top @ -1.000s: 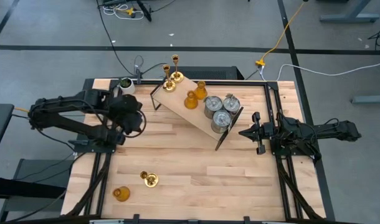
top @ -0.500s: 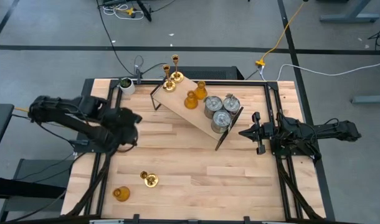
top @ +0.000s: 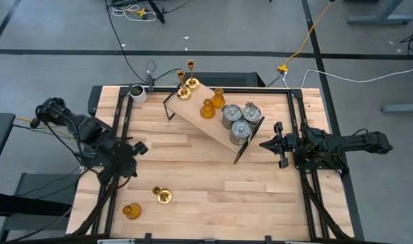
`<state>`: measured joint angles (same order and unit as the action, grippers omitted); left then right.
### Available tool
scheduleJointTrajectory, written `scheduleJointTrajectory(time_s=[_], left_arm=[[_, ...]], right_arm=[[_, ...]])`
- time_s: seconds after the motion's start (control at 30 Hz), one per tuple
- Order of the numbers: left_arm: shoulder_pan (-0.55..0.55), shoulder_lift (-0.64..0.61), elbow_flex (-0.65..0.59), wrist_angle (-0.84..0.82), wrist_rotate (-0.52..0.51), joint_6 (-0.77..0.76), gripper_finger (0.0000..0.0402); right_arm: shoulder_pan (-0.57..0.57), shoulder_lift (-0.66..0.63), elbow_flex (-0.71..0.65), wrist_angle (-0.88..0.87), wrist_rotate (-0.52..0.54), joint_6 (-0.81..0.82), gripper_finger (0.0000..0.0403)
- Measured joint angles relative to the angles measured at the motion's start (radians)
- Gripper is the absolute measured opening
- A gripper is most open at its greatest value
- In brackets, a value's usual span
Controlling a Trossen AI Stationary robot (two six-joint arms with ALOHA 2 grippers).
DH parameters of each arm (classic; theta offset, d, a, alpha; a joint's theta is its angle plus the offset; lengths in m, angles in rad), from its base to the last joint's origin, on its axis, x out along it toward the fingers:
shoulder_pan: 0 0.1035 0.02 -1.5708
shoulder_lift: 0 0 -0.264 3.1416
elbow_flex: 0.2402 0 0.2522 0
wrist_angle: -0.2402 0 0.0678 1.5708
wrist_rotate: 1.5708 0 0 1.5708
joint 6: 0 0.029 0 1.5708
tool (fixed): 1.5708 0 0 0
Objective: Pick & Place candle stick holders
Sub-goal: Put the yellow candle holder on the shelf aligned with the other yellow candle holders
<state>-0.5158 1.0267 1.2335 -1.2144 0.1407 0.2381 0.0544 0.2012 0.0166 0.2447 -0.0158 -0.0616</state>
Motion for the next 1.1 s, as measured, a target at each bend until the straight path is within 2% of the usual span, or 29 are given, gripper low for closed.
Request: scheduleJointTrajectory(time_s=[0.27,0.6,1.1], left_arm=[[-0.108,0.006,0.0,0.0,-0.009,-0.095,0.0018],[-0.186,0.034,0.001,0.004,-0.021,-0.098,0.0012],[-0.35,0.102,0.0,0.064,-0.049,-0.095,0.0034]], right_arm=[[0.0,0.0,0.0,0.0,0.0,0.0,0.0003],[0.0,0.0,0.0,0.0,0.0,0.0,0.0003],[0.0,0.0,0.0,0.0,0.0,0.0,0.0003]])
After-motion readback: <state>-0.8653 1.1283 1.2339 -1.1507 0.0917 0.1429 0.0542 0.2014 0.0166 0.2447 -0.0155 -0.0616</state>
